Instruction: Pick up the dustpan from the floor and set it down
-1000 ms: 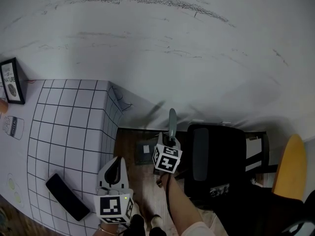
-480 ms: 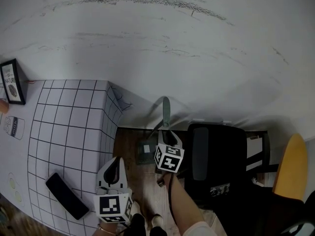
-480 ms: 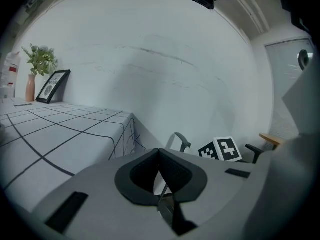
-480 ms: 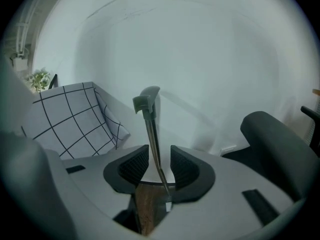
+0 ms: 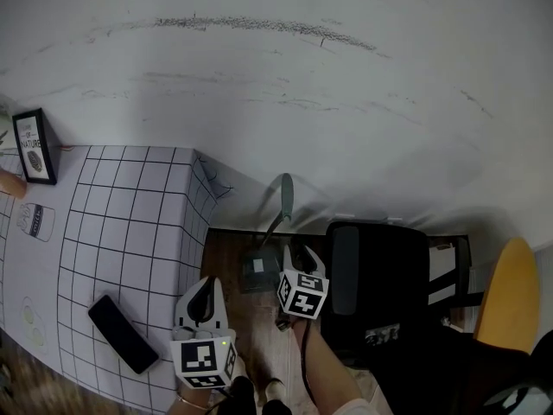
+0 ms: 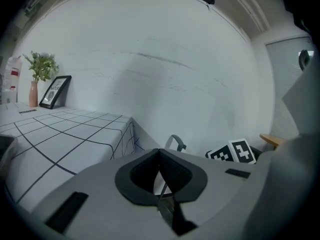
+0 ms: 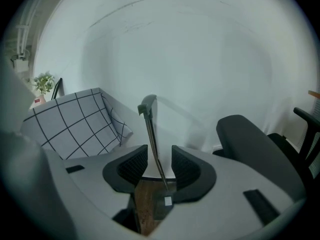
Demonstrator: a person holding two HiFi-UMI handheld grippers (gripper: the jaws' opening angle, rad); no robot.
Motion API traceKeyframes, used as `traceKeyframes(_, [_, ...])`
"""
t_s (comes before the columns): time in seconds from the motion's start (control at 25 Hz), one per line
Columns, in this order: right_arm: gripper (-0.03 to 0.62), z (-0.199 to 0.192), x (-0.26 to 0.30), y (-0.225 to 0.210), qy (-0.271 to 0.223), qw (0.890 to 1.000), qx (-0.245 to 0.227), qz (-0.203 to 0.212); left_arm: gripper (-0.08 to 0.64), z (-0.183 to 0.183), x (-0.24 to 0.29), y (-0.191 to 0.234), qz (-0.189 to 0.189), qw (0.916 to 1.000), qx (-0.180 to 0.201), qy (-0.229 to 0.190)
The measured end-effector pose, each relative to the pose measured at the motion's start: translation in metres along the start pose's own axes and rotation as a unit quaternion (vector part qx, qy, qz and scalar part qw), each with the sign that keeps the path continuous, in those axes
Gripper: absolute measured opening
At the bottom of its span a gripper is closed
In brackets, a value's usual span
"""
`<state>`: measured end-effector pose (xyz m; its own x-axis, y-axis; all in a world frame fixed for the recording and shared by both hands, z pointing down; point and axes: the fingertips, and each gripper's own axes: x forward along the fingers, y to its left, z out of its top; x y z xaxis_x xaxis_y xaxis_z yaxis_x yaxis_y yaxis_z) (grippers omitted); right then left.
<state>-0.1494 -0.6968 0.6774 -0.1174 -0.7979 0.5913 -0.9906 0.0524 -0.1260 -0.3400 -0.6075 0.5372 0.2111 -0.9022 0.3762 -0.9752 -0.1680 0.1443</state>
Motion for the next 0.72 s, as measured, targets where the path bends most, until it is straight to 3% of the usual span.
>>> traceKeyframes(0.36, [0.163,0.012,-0.101,-0.012,0.002,1.000,0.012,-0.012,0.018,0.016,-0.044,-0.009,0.026,0.9997,-0.002,0.001])
traceKeyframes(0.72, [0.138,0.056,-0.206,-0.003,-0.029,0.999,-0.028,0.001,0.018,0.049,-0.108,-0.034,0.029,0.9993,0.005,-0.023])
